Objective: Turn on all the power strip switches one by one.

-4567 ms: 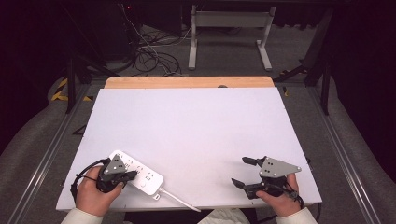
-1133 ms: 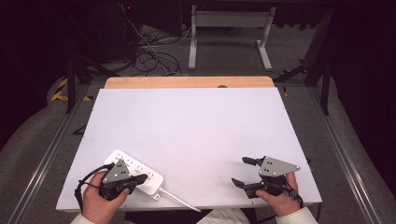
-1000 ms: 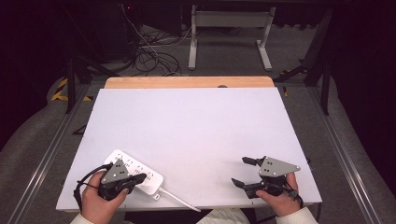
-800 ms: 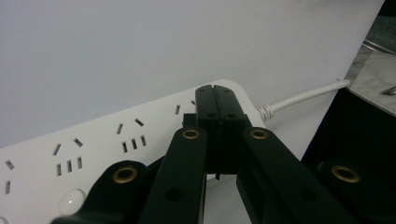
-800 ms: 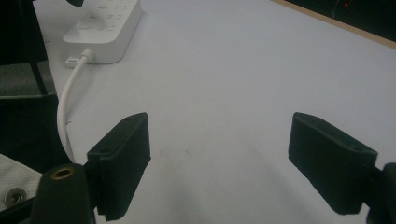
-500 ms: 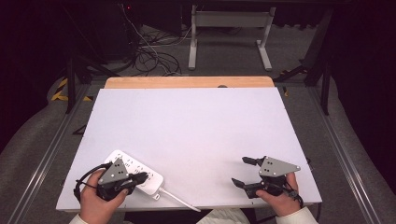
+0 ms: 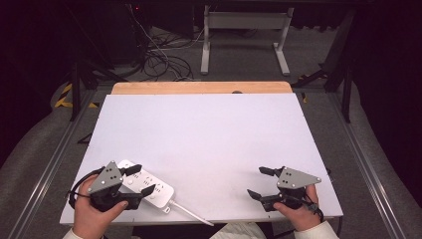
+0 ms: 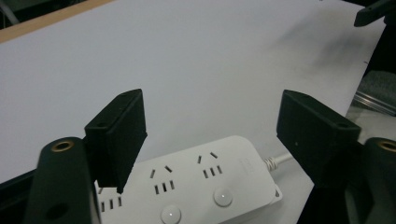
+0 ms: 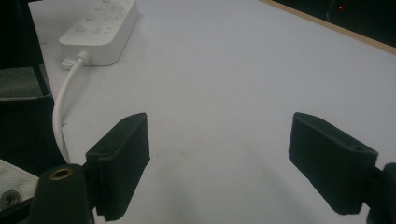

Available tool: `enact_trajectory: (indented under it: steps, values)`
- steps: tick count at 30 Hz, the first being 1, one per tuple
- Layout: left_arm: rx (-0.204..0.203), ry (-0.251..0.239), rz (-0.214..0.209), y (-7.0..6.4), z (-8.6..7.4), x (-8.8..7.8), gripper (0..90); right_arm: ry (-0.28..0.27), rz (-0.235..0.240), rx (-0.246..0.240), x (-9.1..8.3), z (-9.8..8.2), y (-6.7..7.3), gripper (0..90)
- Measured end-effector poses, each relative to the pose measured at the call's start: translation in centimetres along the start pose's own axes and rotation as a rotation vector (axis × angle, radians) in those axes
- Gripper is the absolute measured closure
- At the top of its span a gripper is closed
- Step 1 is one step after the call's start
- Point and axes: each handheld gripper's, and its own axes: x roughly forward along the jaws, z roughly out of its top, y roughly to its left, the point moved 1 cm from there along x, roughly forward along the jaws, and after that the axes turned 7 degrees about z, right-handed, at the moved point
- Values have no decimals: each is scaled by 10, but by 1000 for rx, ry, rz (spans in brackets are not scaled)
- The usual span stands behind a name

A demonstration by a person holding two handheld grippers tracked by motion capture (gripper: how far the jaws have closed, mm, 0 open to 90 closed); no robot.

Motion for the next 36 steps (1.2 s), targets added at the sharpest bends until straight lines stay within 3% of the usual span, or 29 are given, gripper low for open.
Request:
enact_trajectory:
  steps: [10,20,25,32,36]
  values:
    - [-31,-10,43,17,-6,-14,185,-7,-11,4,-2,-1,-1,205]
    - [-60,-30,86,39,-22,-24,128,-10,-15,5,-3,-2,-3,194]
    - [-39,-36,67,43,-33,-28,63,-7,-12,8,-4,-3,-4,176]
    - [-40,-12,142,47,-46,-29,63,-9,-13,8,-4,-4,-5,162]
    - [-11,18,166,50,-56,-30,61,-10,-16,8,-5,-6,-7,158]
